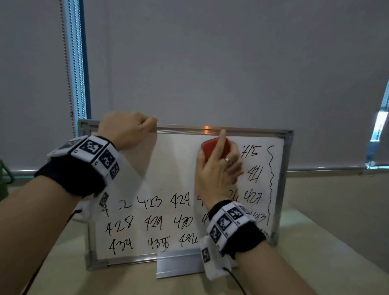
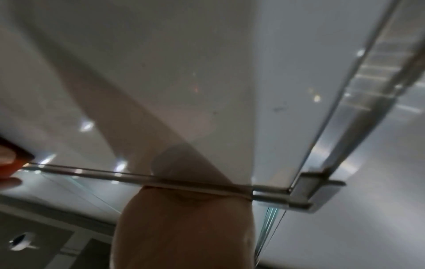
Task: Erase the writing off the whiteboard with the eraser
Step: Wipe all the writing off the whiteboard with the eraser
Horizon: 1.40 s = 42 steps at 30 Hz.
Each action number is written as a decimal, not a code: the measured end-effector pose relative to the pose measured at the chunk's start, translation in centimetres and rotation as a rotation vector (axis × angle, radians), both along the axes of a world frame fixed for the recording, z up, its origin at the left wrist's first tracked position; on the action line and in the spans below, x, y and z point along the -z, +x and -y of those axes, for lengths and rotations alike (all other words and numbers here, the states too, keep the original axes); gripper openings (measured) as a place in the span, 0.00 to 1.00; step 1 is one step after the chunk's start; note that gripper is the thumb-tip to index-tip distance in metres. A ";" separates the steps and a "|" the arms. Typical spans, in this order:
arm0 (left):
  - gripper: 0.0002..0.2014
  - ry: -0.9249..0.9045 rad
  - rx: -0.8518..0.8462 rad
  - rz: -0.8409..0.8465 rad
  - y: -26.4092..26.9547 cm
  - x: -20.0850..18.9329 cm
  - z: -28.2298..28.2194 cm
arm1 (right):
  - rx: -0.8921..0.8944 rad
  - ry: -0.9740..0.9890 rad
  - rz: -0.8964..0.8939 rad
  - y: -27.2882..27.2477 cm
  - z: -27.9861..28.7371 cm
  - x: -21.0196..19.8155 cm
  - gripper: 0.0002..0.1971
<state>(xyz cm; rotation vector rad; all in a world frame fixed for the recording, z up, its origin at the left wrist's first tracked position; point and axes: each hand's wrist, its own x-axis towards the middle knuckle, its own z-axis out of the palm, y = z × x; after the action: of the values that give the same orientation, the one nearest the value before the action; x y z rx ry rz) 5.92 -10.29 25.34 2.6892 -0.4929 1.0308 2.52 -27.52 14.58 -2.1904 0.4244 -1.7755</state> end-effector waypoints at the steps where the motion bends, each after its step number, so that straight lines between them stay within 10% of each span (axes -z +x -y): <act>1: 0.24 -0.004 0.005 -0.010 0.0 0.0 0.0 | -0.024 -0.102 -0.017 0.0 -0.7 0.4 0.32; 6: 0.21 -0.040 -0.002 -0.037 0.1 -0.2 -0.1 | -0.116 -0.571 -0.091 0.0 2.7 1.9 0.28; 14: 0.26 0.000 -0.026 0.007 -0.4 0.0 0.1 | 0.094 0.118 0.145 -0.6 7.9 0.8 0.30; 20: 0.28 -0.051 -0.025 0.019 -0.3 0.1 0.3 | -0.041 -0.419 -0.065 0.3 3.1 2.2 0.29; 28: 0.29 -0.041 -0.035 0.044 0.0 0.2 0.5 | 0.028 0.195 0.096 -1.5 13.4 0.8 0.31; 35: 0.29 -0.061 -0.032 0.039 0.5 0.3 0.4 | -0.094 -0.305 -0.013 -1.5 10.2 2.0 0.30; 42: 0.29 -0.051 -0.038 0.027 0.2 0.2 0.7 | -0.013 0.170 0.112 -1.6 13.2 0.2 0.31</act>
<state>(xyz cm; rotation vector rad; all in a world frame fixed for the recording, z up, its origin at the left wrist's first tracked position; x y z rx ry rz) 6.07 -10.99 25.12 2.6530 -0.4170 1.0764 0.89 -40.72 14.36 -1.9644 0.5134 -1.7750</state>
